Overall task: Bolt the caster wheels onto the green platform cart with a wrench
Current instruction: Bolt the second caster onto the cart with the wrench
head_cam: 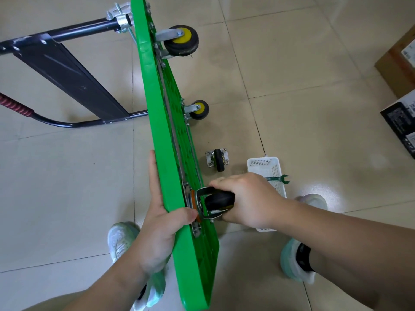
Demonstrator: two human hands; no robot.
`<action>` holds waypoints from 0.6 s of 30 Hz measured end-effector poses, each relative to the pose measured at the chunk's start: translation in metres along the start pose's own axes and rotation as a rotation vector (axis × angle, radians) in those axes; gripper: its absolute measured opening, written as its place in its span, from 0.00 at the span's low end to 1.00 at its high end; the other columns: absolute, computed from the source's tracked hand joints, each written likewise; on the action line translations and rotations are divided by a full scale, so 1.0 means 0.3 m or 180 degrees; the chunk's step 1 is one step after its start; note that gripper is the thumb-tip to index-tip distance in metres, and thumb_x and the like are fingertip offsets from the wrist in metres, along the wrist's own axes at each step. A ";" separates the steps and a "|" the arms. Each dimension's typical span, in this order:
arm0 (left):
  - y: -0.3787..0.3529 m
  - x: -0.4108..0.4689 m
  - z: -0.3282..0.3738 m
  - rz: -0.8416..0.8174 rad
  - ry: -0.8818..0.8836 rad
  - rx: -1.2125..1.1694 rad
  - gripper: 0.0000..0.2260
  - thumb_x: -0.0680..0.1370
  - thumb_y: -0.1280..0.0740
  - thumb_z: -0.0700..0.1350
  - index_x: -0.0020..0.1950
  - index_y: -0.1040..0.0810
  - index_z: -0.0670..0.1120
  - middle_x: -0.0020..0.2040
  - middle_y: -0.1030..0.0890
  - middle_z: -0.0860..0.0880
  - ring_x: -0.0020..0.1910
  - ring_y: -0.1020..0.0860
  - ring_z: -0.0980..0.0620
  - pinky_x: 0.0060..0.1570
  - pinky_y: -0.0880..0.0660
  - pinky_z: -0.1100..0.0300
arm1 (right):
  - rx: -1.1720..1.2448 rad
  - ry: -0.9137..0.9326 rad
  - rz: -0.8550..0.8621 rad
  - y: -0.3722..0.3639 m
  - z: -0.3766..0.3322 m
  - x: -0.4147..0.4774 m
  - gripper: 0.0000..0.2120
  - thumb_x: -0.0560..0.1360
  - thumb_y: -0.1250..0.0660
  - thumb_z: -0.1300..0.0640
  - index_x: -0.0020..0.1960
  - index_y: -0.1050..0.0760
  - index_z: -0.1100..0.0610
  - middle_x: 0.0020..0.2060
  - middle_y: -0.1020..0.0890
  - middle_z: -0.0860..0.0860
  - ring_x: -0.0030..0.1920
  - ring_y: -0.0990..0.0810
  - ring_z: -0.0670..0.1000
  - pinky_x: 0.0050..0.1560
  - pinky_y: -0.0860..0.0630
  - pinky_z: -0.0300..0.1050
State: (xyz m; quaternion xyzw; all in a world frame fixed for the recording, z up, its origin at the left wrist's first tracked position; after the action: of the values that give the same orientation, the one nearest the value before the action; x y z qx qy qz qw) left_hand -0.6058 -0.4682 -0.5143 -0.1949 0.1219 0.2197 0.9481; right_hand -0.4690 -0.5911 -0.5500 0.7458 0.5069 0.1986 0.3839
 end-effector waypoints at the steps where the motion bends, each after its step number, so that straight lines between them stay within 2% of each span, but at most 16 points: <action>1: 0.007 0.001 0.003 0.0001 0.0023 0.0027 0.54 0.62 0.28 0.33 0.74 0.41 0.79 0.75 0.25 0.48 0.59 0.18 0.39 0.54 0.21 0.36 | -0.0009 -0.0021 0.0006 -0.003 -0.003 0.002 0.21 0.62 0.24 0.50 0.53 0.25 0.42 0.43 0.18 0.43 0.44 0.20 0.46 0.40 0.24 0.48; 3: 0.021 0.001 0.009 -0.0005 0.0054 0.0074 0.54 0.64 0.33 0.29 0.74 0.42 0.79 0.75 0.25 0.50 0.61 0.19 0.39 0.55 0.20 0.36 | 0.0015 -0.0062 0.0007 -0.013 -0.010 0.008 0.22 0.62 0.24 0.49 0.55 0.24 0.42 0.44 0.18 0.42 0.45 0.20 0.46 0.42 0.23 0.48; 5: 0.031 0.000 0.014 -0.0031 0.0101 0.0136 0.54 0.65 0.34 0.29 0.74 0.44 0.80 0.74 0.25 0.53 0.65 0.20 0.39 0.56 0.20 0.36 | 0.0057 -0.0119 -0.0040 -0.019 -0.015 0.014 0.25 0.61 0.24 0.49 0.57 0.24 0.42 0.47 0.17 0.42 0.47 0.19 0.47 0.43 0.22 0.48; 9: 0.042 0.001 0.017 -0.0081 0.0072 0.0281 0.56 0.63 0.28 0.35 0.75 0.47 0.79 0.75 0.26 0.54 0.69 0.22 0.41 0.60 0.22 0.39 | 0.0145 -0.0158 -0.0203 -0.016 -0.022 0.010 0.26 0.60 0.25 0.53 0.59 0.22 0.47 0.47 0.16 0.46 0.47 0.19 0.51 0.45 0.22 0.49; 12: 0.038 0.002 0.019 -0.0036 -0.0014 0.0394 0.57 0.63 0.28 0.34 0.78 0.49 0.77 0.75 0.26 0.58 0.71 0.23 0.45 0.63 0.23 0.43 | 0.0270 -0.0133 -0.0285 -0.010 -0.023 0.004 0.26 0.61 0.26 0.54 0.59 0.22 0.47 0.45 0.17 0.45 0.45 0.20 0.49 0.44 0.23 0.46; 15: 0.035 -0.001 0.018 -0.0025 -0.0061 0.0410 0.56 0.61 0.27 0.41 0.79 0.49 0.75 0.74 0.25 0.58 0.70 0.23 0.48 0.61 0.21 0.47 | 0.0335 -0.0084 -0.0296 -0.005 -0.019 0.002 0.24 0.61 0.27 0.54 0.58 0.22 0.46 0.44 0.17 0.45 0.44 0.20 0.48 0.45 0.23 0.46; 18: 0.033 0.000 0.020 -0.0019 -0.0084 0.0466 0.57 0.62 0.27 0.37 0.79 0.50 0.74 0.74 0.25 0.59 0.70 0.22 0.49 0.60 0.20 0.51 | 0.0417 -0.0073 -0.0214 0.002 -0.012 -0.005 0.26 0.61 0.26 0.56 0.59 0.22 0.46 0.47 0.16 0.45 0.48 0.19 0.49 0.47 0.22 0.49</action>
State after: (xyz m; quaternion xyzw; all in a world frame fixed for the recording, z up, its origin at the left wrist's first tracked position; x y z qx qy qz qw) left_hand -0.6095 -0.4574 -0.5122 -0.1225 0.1245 0.2100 0.9620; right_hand -0.4718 -0.5913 -0.5470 0.7541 0.5391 0.1434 0.3465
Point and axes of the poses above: each hand's wrist, its own x-axis towards the middle knuckle, its own y-axis out of the back of the hand, z = x × y, the point moved 3 cm from there along x, towards the middle knuckle
